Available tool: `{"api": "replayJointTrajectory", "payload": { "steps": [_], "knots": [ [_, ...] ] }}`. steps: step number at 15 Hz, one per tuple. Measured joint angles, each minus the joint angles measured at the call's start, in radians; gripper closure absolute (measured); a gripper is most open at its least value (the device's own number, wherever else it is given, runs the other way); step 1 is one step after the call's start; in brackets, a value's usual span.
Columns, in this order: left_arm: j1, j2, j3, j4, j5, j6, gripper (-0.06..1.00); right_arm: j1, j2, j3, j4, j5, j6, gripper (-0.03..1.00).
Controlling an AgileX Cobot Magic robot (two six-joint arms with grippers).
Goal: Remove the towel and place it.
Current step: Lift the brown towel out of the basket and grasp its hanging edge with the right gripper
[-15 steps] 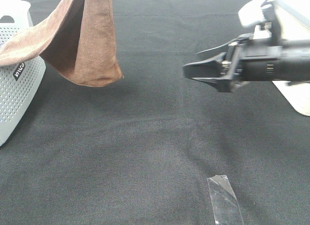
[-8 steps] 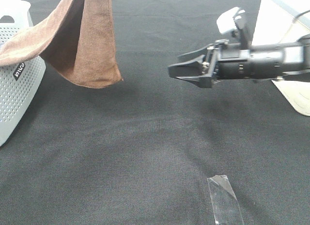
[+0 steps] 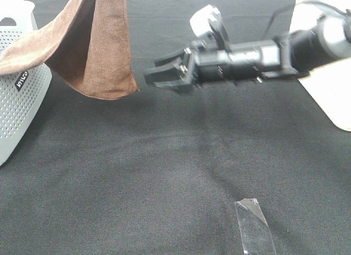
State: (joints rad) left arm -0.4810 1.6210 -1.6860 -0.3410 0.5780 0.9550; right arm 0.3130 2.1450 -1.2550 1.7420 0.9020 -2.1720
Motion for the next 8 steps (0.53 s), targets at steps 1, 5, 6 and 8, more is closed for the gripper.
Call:
{"api": "replayJointTrajectory", "payload": {
  "steps": [1, 5, 6, 8],
  "knots": [
    [0.0, 0.0, 0.0, 0.0, 0.0, 0.0, 0.94, 0.003, 0.015, -0.016, 0.001, 0.001, 0.01, 0.41],
    [0.0, 0.0, 0.0, 0.0, 0.0, 0.0, 0.94, 0.032, 0.065, -0.037, 0.001, 0.009, 0.009, 0.41],
    [0.0, 0.0, 0.0, 0.0, 0.0, 0.0, 0.94, 0.041, 0.07, -0.037, 0.001, 0.008, 0.007, 0.41],
    [0.0, 0.0, 0.0, 0.0, 0.0, 0.0, 0.94, 0.072, 0.083, -0.047, -0.001, -0.006, -0.009, 0.41]
  ]
}}
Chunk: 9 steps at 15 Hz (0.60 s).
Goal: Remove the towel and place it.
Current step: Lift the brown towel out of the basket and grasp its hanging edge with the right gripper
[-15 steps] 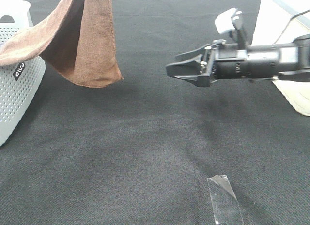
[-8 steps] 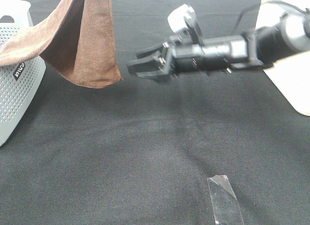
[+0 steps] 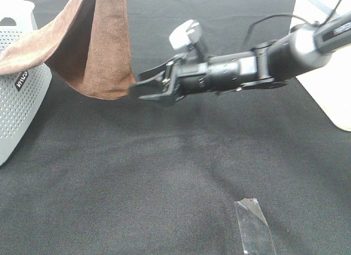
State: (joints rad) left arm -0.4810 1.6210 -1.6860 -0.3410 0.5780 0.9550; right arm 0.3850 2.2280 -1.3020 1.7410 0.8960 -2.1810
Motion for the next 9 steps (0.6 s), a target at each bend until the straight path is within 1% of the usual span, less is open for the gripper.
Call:
{"api": "replayJointTrajectory", "payload": {
  "steps": [4, 6, 7, 8, 9],
  "knots": [
    [0.0, 0.0, 0.0, 0.0, -0.001, 0.001, 0.94, 0.021, 0.019, -0.053, 0.0, 0.0, 0.001, 0.41],
    [0.0, 0.0, 0.0, 0.0, -0.001, 0.001, 0.94, 0.024, 0.032, -0.08, 0.001, 0.01, 0.028, 0.42],
    [0.0, 0.0, 0.0, 0.0, -0.001, 0.001, 0.94, 0.024, 0.035, -0.081, 0.001, 0.01, 0.037, 0.45],
    [0.0, 0.0, 0.0, 0.004, -0.001, 0.001, 0.94, 0.024, 0.035, -0.081, 0.001, 0.01, 0.045, 0.5],
    [0.0, 0.0, 0.0, 0.011, -0.001, 0.001, 0.94, 0.024, 0.035, -0.081, 0.001, 0.01, 0.048, 0.57]
  ]
}}
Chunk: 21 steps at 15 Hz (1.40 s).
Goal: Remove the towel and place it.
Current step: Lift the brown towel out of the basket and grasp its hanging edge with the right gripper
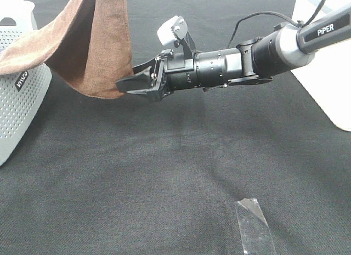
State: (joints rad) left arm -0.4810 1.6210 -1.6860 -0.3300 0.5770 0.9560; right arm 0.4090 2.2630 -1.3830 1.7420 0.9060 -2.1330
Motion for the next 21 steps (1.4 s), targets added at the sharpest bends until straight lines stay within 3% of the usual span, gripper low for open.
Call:
{"api": "replayJointTrajectory", "payload": {
  "steps": [1, 2, 4, 8, 9, 13, 14, 15, 17, 21],
  "knots": [
    [0.0, 0.0, 0.0, 0.004, -0.008, 0.0, 0.94, 0.0, 0.0, 0.0, 0.0, -0.001, 0.009, 0.67],
    [0.0, 0.0, 0.0, 0.012, -0.024, -0.001, 0.94, 0.0, 0.0, 0.0, 0.0, -0.001, 0.037, 0.84],
    [0.0, 0.0, 0.0, 0.019, -0.051, -0.001, 0.94, 0.0, 0.0, 0.0, -0.001, 0.005, 0.098, 0.97],
    [0.0, 0.0, 0.0, 0.051, -0.066, -0.075, 0.94, 0.0, -0.004, -0.001, -0.088, 0.024, 0.202, 0.97],
    [0.0, 0.002, 0.0, 0.082, -0.072, -0.125, 0.94, 0.0, -0.017, -0.001, -0.153, 0.016, 0.273, 0.97],
    [0.0, 0.008, 0.0, 0.288, -0.098, -0.421, 0.94, 0.0, -0.214, -0.001, -0.607, -0.094, 0.655, 0.97],
    [0.0, 0.008, 0.0, 0.304, -0.103, -0.449, 0.94, 0.0, -0.234, -0.001, -0.661, -0.107, 0.695, 0.97],
    [0.0, 0.008, 0.0, 0.362, -0.124, -0.551, 0.94, 0.0, -0.284, -0.001, -0.782, -0.139, 0.784, 0.97],
    [0.0, 0.008, 0.0, 0.414, -0.14, -0.63, 0.94, 0.0, -0.362, -0.026, -1.026, -0.168, 0.963, 0.97],
    [0.0, 0.008, 0.0, 0.5, -0.192, -0.758, 0.94, 0.0, -0.424, -0.181, -1.343, -0.09, 1.179, 0.97]
  ]
}}
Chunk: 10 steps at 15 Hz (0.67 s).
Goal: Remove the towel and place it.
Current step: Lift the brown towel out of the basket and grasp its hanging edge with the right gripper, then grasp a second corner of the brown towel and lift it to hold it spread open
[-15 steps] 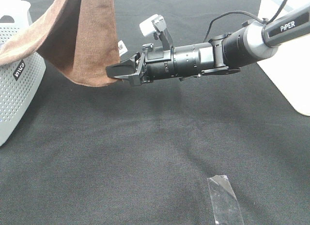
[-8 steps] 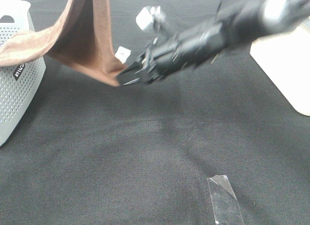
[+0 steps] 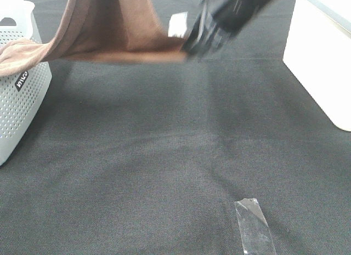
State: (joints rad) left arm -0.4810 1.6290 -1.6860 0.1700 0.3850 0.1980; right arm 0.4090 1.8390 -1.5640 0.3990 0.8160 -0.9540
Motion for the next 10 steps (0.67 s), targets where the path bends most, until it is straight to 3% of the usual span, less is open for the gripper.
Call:
{"api": "replayJointTrajectory", "payload": {
  "steps": [3, 4, 6, 10],
  "knots": [
    [0.009, 0.0, 0.0, 0.028, -0.051, -0.096, 0.94, 0.0, 0.0, -0.137, -0.125, 0.107, 0.022, 0.97],
    [0.047, 0.0, 0.0, 0.028, -0.071, -0.198, 0.94, 0.0, 0.0, -0.222, -0.145, 0.15, 0.023, 0.97],
    [0.101, 0.0, 0.0, 0.029, -0.077, -0.269, 0.94, 0.0, 0.0, -0.29, -0.176, 0.181, 0.023, 0.97],
    [0.134, 0.0, 0.0, 0.031, -0.117, -0.288, 0.94, 0.0, 0.0, -0.423, -0.28, 0.212, 0.041, 0.97]
  ]
}}
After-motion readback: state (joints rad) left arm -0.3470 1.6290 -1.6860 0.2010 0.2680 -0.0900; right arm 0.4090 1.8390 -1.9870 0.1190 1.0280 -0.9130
